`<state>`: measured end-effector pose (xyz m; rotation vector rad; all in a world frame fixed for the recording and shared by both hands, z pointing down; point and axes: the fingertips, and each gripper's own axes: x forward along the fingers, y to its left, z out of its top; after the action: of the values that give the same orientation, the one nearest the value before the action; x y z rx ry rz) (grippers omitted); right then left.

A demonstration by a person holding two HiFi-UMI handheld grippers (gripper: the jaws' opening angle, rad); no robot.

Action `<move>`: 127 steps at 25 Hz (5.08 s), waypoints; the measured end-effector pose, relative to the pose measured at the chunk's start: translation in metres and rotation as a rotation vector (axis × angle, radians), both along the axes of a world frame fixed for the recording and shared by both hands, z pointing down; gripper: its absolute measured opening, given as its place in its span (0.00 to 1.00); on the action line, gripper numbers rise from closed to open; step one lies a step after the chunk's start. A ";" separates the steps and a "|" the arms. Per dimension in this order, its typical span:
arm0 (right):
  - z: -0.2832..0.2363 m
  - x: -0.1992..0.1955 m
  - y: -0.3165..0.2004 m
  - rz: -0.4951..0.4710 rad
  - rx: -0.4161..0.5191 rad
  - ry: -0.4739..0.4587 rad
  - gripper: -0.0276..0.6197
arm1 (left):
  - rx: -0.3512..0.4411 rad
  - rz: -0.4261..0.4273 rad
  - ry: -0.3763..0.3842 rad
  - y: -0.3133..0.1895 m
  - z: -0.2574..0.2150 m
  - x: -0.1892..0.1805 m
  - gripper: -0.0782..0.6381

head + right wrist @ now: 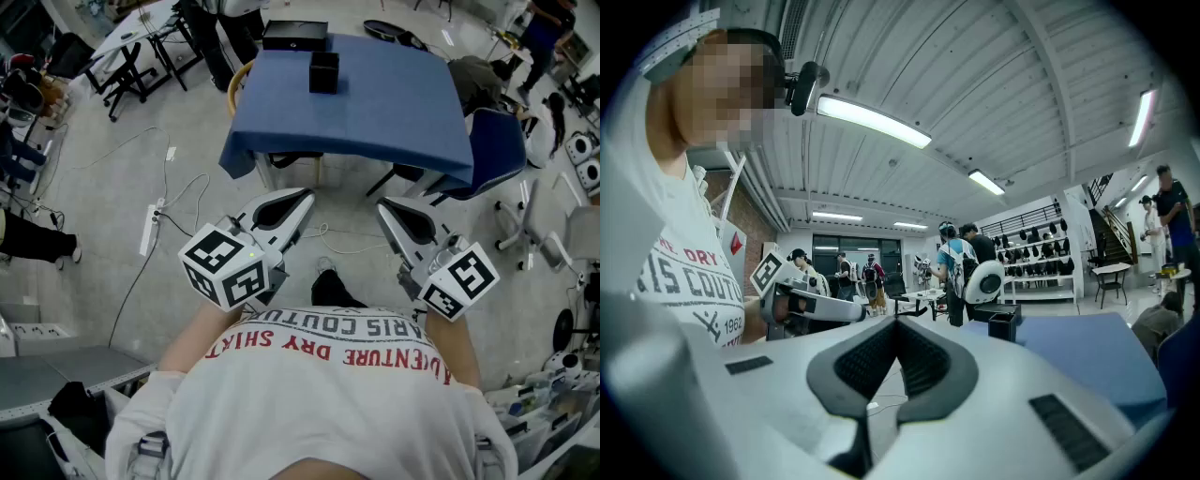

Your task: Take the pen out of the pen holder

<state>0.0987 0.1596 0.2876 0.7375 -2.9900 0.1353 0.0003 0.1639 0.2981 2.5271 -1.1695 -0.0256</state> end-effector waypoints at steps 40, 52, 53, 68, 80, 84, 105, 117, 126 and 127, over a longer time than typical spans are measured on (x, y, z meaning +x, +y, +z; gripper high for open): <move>0.020 -0.014 -0.166 0.024 -0.023 -0.002 0.55 | -0.054 -0.089 -0.030 -0.139 0.015 -0.031 0.15; 0.035 -0.038 -0.294 0.012 -0.062 0.037 0.55 | -0.081 -0.121 -0.025 -0.270 0.024 -0.059 0.15; 0.038 -0.040 -0.301 0.012 -0.063 0.042 0.55 | -0.076 -0.124 -0.029 -0.278 0.024 -0.060 0.15; 0.060 -0.074 -0.367 0.028 -0.082 0.083 0.55 | -0.120 -0.159 -0.065 -0.315 0.050 -0.090 0.15; 0.104 -0.103 -0.423 0.070 -0.158 0.148 0.55 | -0.188 -0.065 -0.060 -0.389 0.075 -0.112 0.15; 0.120 -0.109 -0.436 0.083 -0.178 0.179 0.55 | -0.227 -0.049 -0.056 -0.412 0.085 -0.116 0.15; 0.158 -0.121 -0.470 0.120 -0.229 0.265 0.20 | -0.265 0.049 -0.066 -0.459 0.103 -0.119 0.15; 0.160 -0.124 -0.474 0.139 -0.207 0.305 0.18 | -0.264 0.082 -0.061 -0.464 0.110 -0.120 0.15; 0.149 -0.125 -0.477 0.141 -0.171 0.312 0.17 | -0.260 0.084 -0.056 -0.467 0.108 -0.118 0.15; 0.146 -0.123 -0.477 0.140 -0.164 0.311 0.17 | -0.261 0.082 -0.054 -0.466 0.106 -0.117 0.15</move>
<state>-0.0248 -0.3177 0.4333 0.8599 -2.5991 0.2452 -0.1163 -0.3023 0.4042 2.3539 -1.0152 0.2040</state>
